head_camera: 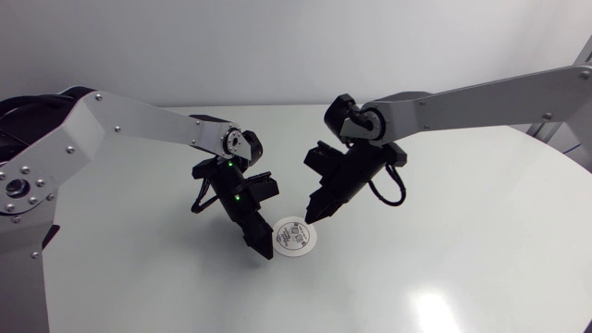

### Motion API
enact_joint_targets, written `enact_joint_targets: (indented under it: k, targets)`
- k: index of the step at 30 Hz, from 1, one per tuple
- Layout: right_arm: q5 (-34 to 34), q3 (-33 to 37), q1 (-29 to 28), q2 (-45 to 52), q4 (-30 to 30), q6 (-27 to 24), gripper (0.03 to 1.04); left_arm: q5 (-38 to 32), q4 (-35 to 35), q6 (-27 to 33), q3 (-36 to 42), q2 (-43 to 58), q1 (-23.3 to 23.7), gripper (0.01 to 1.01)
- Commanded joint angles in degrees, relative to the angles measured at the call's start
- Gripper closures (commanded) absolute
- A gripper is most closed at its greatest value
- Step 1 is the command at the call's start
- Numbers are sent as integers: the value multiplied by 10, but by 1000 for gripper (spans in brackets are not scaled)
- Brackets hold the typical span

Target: Turn the coaster over.

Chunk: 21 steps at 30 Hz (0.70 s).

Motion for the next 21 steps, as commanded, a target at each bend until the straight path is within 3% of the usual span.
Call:
enact_joint_targets:
  k: [1, 9, 21]
  targets:
    - [-1, -40, -9, 3, -1, -14, 1020, -23, -11, 9, 2, 28, 4, 116]
    - [1, -83, -9, 71, 59, -15, 1020, -26, -11, 19, 44, 82, 5, 116]
    - [16, -27, -7, 139, 65, -9, 1020, -27, -2, 18, 43, 104, -19, 116]
